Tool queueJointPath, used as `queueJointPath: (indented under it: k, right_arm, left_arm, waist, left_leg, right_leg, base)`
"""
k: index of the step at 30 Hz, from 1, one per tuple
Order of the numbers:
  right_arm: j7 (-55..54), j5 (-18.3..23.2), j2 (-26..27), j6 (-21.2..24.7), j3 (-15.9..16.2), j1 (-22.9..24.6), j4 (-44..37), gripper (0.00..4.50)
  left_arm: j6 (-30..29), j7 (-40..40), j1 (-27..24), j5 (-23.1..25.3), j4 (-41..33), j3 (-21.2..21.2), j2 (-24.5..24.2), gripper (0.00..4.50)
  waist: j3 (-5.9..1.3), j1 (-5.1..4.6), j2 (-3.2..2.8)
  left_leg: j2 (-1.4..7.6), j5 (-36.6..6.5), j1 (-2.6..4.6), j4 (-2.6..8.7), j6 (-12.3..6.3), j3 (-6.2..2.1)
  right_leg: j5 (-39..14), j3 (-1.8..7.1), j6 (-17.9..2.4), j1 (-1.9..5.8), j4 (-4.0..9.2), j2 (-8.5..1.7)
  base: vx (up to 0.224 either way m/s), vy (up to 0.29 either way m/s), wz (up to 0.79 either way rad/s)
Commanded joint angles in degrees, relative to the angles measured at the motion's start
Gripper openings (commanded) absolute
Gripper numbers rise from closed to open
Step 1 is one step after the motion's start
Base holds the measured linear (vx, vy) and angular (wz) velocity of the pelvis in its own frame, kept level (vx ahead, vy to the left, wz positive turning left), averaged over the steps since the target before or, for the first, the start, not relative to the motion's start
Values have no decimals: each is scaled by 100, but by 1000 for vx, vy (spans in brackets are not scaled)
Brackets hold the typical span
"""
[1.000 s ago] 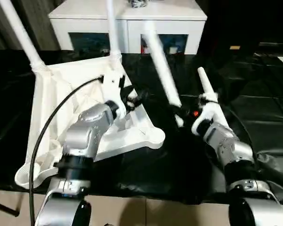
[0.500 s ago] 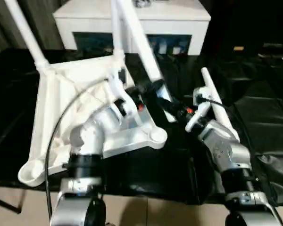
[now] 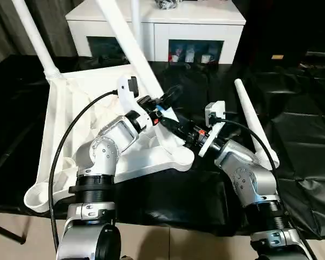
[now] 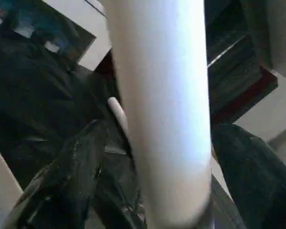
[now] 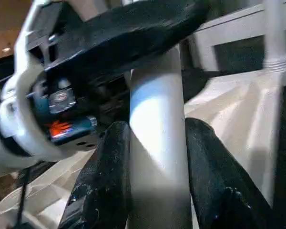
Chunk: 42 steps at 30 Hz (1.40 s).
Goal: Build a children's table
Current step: Rotate leg to tighten
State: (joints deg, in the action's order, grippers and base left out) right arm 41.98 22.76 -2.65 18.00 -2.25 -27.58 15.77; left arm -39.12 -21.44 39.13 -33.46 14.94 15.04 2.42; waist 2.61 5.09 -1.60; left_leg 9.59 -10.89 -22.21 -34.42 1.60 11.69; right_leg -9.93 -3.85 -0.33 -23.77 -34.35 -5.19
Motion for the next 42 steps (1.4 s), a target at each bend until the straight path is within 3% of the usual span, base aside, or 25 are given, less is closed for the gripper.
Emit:
queueJointPath:
  k: [1, 10, 14, 15, 16, 18, 20, 23, 25, 29, 30, 36, 42]
  right_arm:
    - [15, 83, 8, 2, -14, -44, -189, 125]
    - [-14, 71, 32, 19, 95, -19, -209, 125]
    - [-99, -52, 1, -59, 136, -13, -201, 125]
    - [-111, -61, 1, -65, 135, -15, -196, 125]
    - [-172, -101, 1, -93, 127, -25, -168, 125]
    - [-275, -84, 10, -88, 36, -95, -32, 125]
    - [-299, 28, 23, -25, -59, -122, -8, 195]
    - [-298, 108, 18, 23, -100, -121, -48, 195]
    - [-236, 141, -10, 41, -87, -106, -98, 236]
    - [-99, 204, -59, 106, -26, -49, -213, 235]
    - [-89, 204, -56, 108, -13, -37, -217, 272]
    - [-175, 95, -41, -14, 65, -16, -181, 323]
    - [-124, 165, -332, -156, -213, -224, -138, 366]
  left_arm:
    - [-51, 69, 84, -61, 2, 30, -17, 365]
    - [-56, -79, 75, -155, -47, -19, -86, 282]
    - [-88, -152, 63, -157, -77, -79, -156, 274]
    - [-89, -152, 63, -159, -77, -77, -159, 243]
    - [-95, -155, 66, -170, -80, -67, -174, 243]
    - [-90, -147, 101, -203, -63, 2, -234, 236]
    - [-89, -157, 116, -211, -59, 36, -296, 208]
    - [-90, -183, 122, -207, -58, 54, -352, 199]
    - [-84, -196, 135, -210, -47, 75, -392, 174]
    - [-68, -186, 161, -267, -22, 109, -448, 169]
    - [-119, -197, 153, -321, -31, 106, -432, 162]
    - [-254, -278, 27, -361, -103, -73, -331, 159]
    - [341, -808, 44, 635, 218, -796, -1233, 159]
  waist:
    - [-383, -4, 8]
    - [-385, -3, 9]
    - [-387, -1, 4]
    - [-390, -2, 4]
    - [-390, 0, -21]
    - [-390, -7, -15]
    - [-391, -8, -11]
    - [-397, -9, -16]
    - [-394, -12, -11]
    - [-399, -5, -17]
    - [-398, -6, -20]
    - [-399, 2, -14]
    - [-405, -34, -29]
  left_leg:
    - [346, -778, 119, 410, -336, -191]
    - [345, -776, 121, 403, -357, -191]
    - [343, -720, 121, 401, -361, -192]
    - [342, -713, 121, 399, -355, -190]
    - [344, -706, 124, 398, -341, -194]
    - [339, -749, 128, 401, -324, -187]
    - [337, -759, 128, 401, -312, -188]
    - [336, -723, 129, 395, -341, -187]
    - [335, -694, 125, 394, -347, -187]
    - [337, -700, 130, 390, -343, -188]
    - [337, -695, 131, 391, -336, -187]
    - [337, -669, 128, 386, -332, -186]
    - [320, -680, 127, 401, -312, -208]
  right_leg:
    - [-506, 243, -1356, 327, 335, -348]
    - [-537, 244, -1350, 327, 335, -349]
    - [-468, 241, -1358, 327, 322, -347]
    - [-450, 242, -1362, 329, 320, -347]
    - [-432, 241, -1366, 325, 314, -348]
    - [-421, 240, -1375, 326, 319, -340]
    - [-408, 240, -1387, 331, 312, -342]
    - [-333, 240, -1396, 334, 302, -339]
    - [-306, 239, -1403, 335, 300, -336]
    - [-327, 238, -1400, 339, 298, -340]
    - [-317, 235, -1408, 335, 293, -336]
    - [-282, 238, -1439, 337, 294, -342]
    - [-391, 234, -1214, 356, 285, -312]
  base:
    - [0, 0, 0]
    - [0, 0, 0]
    - [0, 0, 0]
    - [0, 0, 0]
    - [0, 0, 0]
    - [0, 0, 0]
    - [0, 0, 0]
    - [0, 0, 0]
    - [0, 0, 0]
    - [0, 0, 0]
    - [0, 0, 0]
    - [0, 0, 0]
    - [0, 0, 0]
